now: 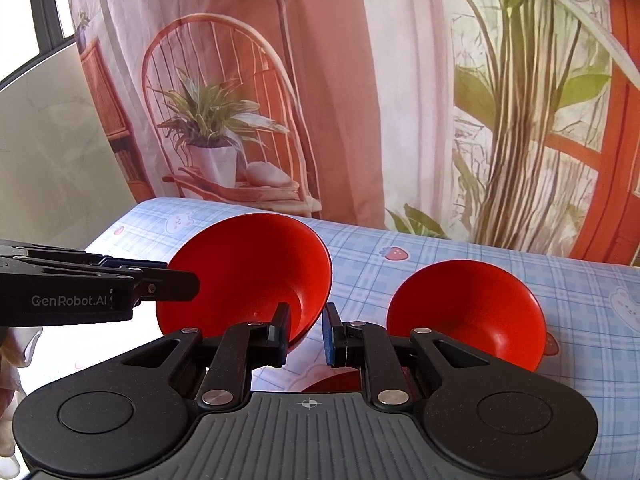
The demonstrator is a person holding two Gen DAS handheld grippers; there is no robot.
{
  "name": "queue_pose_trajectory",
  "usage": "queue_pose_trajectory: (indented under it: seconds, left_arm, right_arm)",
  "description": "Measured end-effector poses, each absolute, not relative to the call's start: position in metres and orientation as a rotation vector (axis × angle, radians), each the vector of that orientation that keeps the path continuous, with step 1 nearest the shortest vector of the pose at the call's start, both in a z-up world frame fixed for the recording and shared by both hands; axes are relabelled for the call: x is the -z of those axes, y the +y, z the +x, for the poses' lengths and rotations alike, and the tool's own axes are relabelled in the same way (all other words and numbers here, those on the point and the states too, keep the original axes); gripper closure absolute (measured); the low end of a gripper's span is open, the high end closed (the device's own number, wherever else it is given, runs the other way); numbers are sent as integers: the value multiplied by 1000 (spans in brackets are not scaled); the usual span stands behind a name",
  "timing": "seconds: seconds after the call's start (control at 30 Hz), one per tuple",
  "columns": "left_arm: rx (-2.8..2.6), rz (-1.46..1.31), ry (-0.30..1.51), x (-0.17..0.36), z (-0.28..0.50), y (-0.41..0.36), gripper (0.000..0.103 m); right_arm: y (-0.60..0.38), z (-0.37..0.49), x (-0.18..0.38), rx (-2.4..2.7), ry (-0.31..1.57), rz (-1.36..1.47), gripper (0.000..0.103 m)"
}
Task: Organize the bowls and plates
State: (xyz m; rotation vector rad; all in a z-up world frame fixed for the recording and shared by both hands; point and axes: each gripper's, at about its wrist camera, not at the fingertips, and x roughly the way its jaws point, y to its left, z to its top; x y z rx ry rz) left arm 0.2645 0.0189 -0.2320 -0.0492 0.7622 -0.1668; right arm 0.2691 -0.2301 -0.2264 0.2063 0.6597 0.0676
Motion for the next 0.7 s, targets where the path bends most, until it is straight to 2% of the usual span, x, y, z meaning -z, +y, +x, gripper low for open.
queue_pose_trajectory:
  seconds: [0.33,0.7]
  left_arm:
    - [227,-15,724,214,228,-22,75]
    - [284,25,775,243,202,-58,75]
  right_arm:
    - [-255,221,210,-31,617,206,88]
    - [-276,176,231,29,639,225,87]
